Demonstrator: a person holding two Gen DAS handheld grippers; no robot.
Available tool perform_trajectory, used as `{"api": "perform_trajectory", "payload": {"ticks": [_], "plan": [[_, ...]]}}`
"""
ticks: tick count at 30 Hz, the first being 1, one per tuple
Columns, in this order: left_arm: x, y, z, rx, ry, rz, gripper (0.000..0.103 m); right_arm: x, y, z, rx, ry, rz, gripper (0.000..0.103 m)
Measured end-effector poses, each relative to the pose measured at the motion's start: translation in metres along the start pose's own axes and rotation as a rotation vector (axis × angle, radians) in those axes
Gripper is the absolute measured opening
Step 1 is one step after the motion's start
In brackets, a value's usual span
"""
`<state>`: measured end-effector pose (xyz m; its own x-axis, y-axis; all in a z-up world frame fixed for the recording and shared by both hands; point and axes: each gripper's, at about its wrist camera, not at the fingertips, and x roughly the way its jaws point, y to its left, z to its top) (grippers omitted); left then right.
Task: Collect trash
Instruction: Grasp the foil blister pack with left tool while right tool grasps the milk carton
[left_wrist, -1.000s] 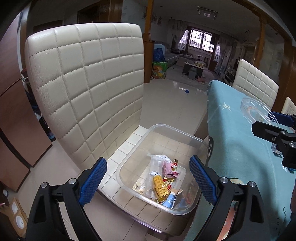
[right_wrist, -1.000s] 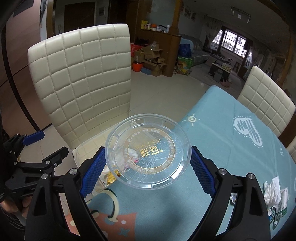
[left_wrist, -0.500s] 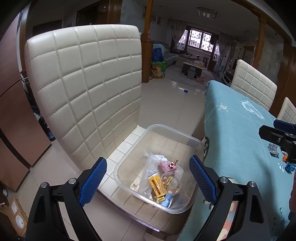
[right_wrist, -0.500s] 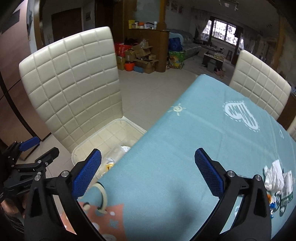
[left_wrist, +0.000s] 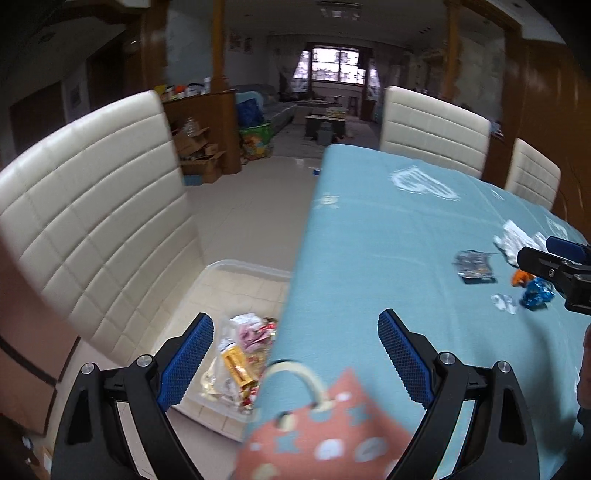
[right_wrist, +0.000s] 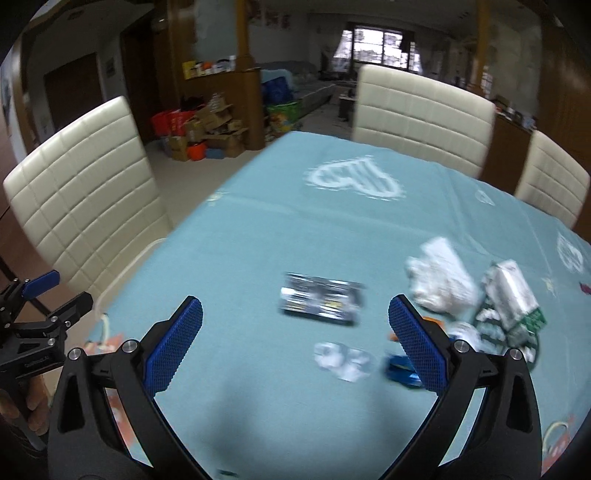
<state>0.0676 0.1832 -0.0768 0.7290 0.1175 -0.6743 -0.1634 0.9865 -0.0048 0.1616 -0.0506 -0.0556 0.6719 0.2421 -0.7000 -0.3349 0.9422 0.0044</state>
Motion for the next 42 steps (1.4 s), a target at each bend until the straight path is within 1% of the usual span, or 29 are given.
{"api": "perform_trajectory", "payload": {"ticks": [1, 3, 4, 6, 9, 12, 16, 21, 24, 25, 32, 34, 37, 38, 39, 40, 41, 42], "plan": [[0.0, -0.016, 0.003, 0.024, -0.001, -0.016, 0.088, -0.002, -0.009, -0.002, 0.01, -0.003, -0.013, 0.1], [0.0, -0.04, 0.008, 0.06, -0.002, -0.045, 0.088, -0.009, -0.041, -0.008, 0.051, -0.008, -0.047, 0.1], [0.0, -0.058, 0.011, 0.088, -0.006, -0.061, 0.088, -0.011, -0.053, -0.01, 0.069, -0.008, -0.058, 0.1], [0.002, -0.079, 0.015, 0.122, -0.01, -0.073, 0.088, -0.017, -0.087, -0.015, 0.113, -0.009, -0.092, 0.1], [0.008, -0.114, 0.023, 0.173, -0.013, -0.099, 0.088, -0.019, -0.124, -0.023, 0.152, 0.002, -0.133, 0.1], [0.016, -0.144, 0.028, 0.208, -0.01, -0.125, 0.088, -0.017, -0.151, -0.03, 0.181, 0.018, -0.165, 0.1], [0.036, -0.179, 0.032, 0.246, 0.026, -0.145, 0.088, -0.01, -0.183, -0.04, 0.216, 0.041, -0.192, 0.1], [0.057, -0.199, 0.033, 0.271, 0.083, -0.158, 0.088, 0.007, -0.211, -0.043, 0.255, 0.067, -0.207, 0.1], [0.073, -0.207, 0.036, 0.271, 0.137, -0.19, 0.088, 0.018, -0.221, -0.042, 0.266, 0.079, -0.214, 0.1], [0.079, -0.211, 0.037, 0.274, 0.157, -0.189, 0.088, 0.021, -0.224, -0.042, 0.27, 0.083, -0.215, 0.1], [0.107, -0.221, 0.041, 0.249, 0.198, -0.132, 0.088, 0.044, -0.234, -0.038, 0.276, 0.111, -0.209, 0.1], [0.114, -0.223, 0.038, 0.245, 0.215, -0.131, 0.088, 0.05, -0.237, -0.038, 0.28, 0.12, -0.21, 0.1], [0.115, -0.222, 0.037, 0.246, 0.201, -0.118, 0.089, 0.058, -0.24, -0.037, 0.293, 0.136, -0.195, 0.099], [0.114, -0.222, 0.037, 0.248, 0.198, -0.12, 0.088, 0.061, -0.242, -0.037, 0.299, 0.136, -0.191, 0.098], [0.114, -0.222, 0.037, 0.249, 0.196, -0.122, 0.088, 0.063, -0.242, -0.038, 0.304, 0.138, -0.186, 0.087], [0.114, -0.222, 0.037, 0.249, 0.194, -0.124, 0.088, 0.064, -0.242, -0.038, 0.305, 0.143, -0.182, 0.072], [0.114, -0.222, 0.037, 0.249, 0.194, -0.128, 0.088, 0.068, -0.242, -0.039, 0.305, 0.162, -0.175, 0.069], [0.114, -0.222, 0.037, 0.249, 0.196, -0.132, 0.085, 0.066, -0.241, -0.039, 0.297, 0.153, -0.187, 0.059]]}}
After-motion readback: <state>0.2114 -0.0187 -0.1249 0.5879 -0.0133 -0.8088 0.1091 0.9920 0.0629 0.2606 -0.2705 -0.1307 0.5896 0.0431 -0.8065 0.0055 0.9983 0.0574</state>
